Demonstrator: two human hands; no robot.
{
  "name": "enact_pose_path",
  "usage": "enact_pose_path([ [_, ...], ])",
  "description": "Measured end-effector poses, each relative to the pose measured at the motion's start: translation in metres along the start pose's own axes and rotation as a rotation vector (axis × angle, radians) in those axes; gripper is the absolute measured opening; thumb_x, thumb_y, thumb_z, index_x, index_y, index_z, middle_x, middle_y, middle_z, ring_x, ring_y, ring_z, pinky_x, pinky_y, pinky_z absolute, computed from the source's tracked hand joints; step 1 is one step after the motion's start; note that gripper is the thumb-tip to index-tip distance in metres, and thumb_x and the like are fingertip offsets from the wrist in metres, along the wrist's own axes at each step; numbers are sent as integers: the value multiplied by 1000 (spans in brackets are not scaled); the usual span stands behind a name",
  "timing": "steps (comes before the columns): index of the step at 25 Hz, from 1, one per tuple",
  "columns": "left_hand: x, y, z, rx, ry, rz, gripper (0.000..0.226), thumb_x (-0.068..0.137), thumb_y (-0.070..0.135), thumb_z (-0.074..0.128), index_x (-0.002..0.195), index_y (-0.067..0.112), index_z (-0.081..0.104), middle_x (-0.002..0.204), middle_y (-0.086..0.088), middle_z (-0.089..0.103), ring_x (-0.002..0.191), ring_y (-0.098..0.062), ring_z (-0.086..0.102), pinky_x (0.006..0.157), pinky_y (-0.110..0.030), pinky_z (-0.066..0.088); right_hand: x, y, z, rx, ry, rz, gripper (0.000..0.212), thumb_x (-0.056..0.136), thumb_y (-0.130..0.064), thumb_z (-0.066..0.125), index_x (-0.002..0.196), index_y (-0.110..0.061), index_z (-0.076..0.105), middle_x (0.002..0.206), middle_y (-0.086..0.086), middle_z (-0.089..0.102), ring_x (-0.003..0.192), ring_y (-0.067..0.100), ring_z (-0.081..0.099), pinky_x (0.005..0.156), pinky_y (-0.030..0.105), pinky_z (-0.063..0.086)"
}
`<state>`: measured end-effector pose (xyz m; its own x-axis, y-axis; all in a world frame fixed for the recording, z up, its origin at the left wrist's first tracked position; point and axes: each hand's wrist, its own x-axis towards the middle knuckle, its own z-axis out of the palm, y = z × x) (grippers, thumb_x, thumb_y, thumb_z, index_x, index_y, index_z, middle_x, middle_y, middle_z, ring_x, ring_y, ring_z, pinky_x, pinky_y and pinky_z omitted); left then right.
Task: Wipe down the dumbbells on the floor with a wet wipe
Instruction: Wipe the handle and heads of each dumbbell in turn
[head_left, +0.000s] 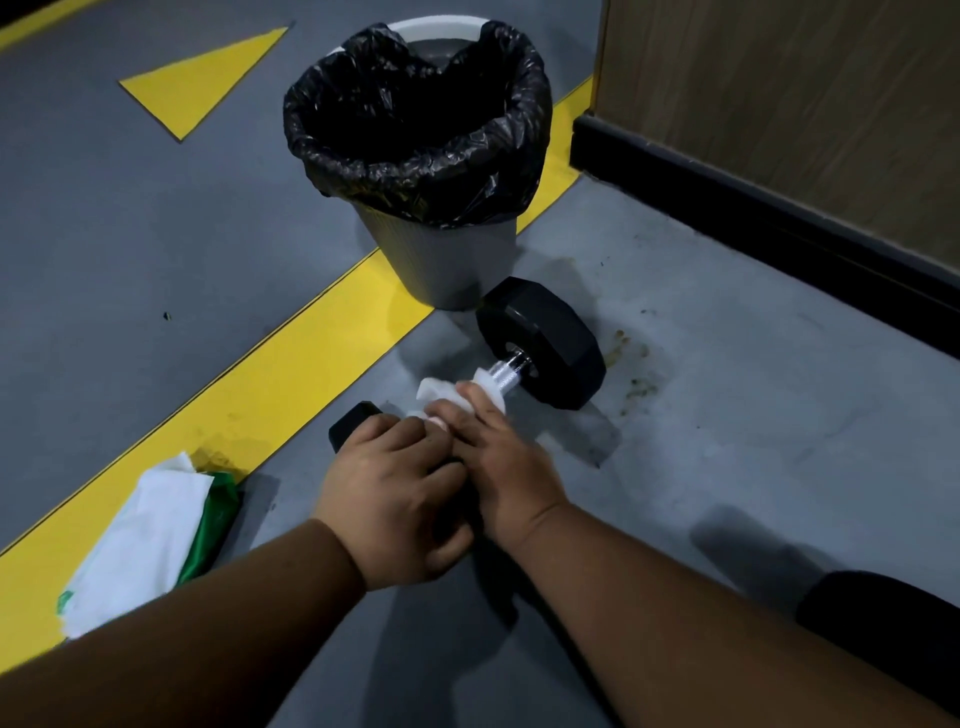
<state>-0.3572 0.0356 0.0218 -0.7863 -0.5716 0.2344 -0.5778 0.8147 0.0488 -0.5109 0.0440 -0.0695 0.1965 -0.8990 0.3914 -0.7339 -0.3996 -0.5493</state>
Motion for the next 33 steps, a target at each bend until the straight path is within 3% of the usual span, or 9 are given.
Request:
enact_pose_path([
  [3, 5, -21, -12, -86, -97, 180, 15, 77, 35, 69, 75, 20, 71, 79, 0, 63, 72, -26, 54, 67, -33, 41, 5, 4, -4, -82, -75, -51, 64, 86, -19, 50, 148, -31, 38, 153, -11, 32, 145, 15, 30, 85, 39, 58],
  [4, 6, -33, -14, -103, -125, 231, 18, 81, 38, 69, 79, 20, 73, 79, -1, 64, 72, -27, 55, 66, -32, 42, 6, 14, -6, -58, -145, -69, 67, 86, -13, 59, 147, -34, 43, 153, -13, 38, 147, 16, 32, 84, 17, 33],
  [7, 6, -53, -11, -73, -114, 196, 40, 84, 51, 63, 78, 12, 72, 72, -7, 58, 63, -32, 51, 59, -34, 42, 14, 42, -16, -38, -202, -32, 78, 79, 8, 62, 143, -34, 50, 154, -12, 41, 150, 19, 29, 106, 37, 49],
  [13, 0, -49, 1, -128, -11, 170, 43, 83, 51, 60, 72, 10, 69, 68, -8, 51, 57, -30, 44, 55, -32, 34, -5, 1, 2, 126, -195, 96, 82, 77, 13, 61, 148, -24, 44, 158, 4, 32, 151, 22, 24, 122, 27, 19],
  [16, 0, -51, 2, -135, -5, 155, 42, 82, 51, 61, 73, 10, 69, 69, -8, 52, 57, -29, 43, 57, -31, 34, 0, 16, -8, 91, -229, -142, 82, 73, 11, 72, 146, -18, 50, 156, 5, 41, 147, 27, 36, 117, 44, 36],
  [20, 1, -50, 1, -155, 32, 152, 43, 81, 50, 63, 65, 10, 61, 66, -8, 48, 55, -29, 39, 53, -33, 35, 28, 33, -23, 24, -61, 128, 71, 71, 11, 68, 133, -24, 63, 140, -4, 55, 141, 22, 37, 98, 35, 53],
  [25, 0, -50, 2, -139, 41, 159, 40, 80, 49, 64, 68, 11, 64, 67, -7, 51, 56, -29, 41, 55, -30, 35, 6, -5, -6, 125, -179, 53, 48, 97, -59, 38, 139, -44, 54, 160, -19, 26, 130, -10, 31, 105, 7, 28],
  [29, 0, -50, 2, -137, 36, 147, 42, 80, 50, 63, 67, 10, 63, 67, -8, 50, 56, -30, 41, 54, -32, 36, 17, 33, -22, 41, -172, -42, 70, 80, 6, 62, 141, -27, 59, 150, 1, 49, 142, 14, 32, 103, 32, 49],
  [33, 0, -49, 2, -155, 46, 142, 42, 79, 49, 64, 64, 10, 59, 66, -8, 47, 56, -30, 40, 52, -33, 36, 10, 22, -12, 76, -83, 179, 82, 76, 10, 58, 145, -34, 49, 159, -9, 35, 154, 15, 14, 106, 40, 49],
])
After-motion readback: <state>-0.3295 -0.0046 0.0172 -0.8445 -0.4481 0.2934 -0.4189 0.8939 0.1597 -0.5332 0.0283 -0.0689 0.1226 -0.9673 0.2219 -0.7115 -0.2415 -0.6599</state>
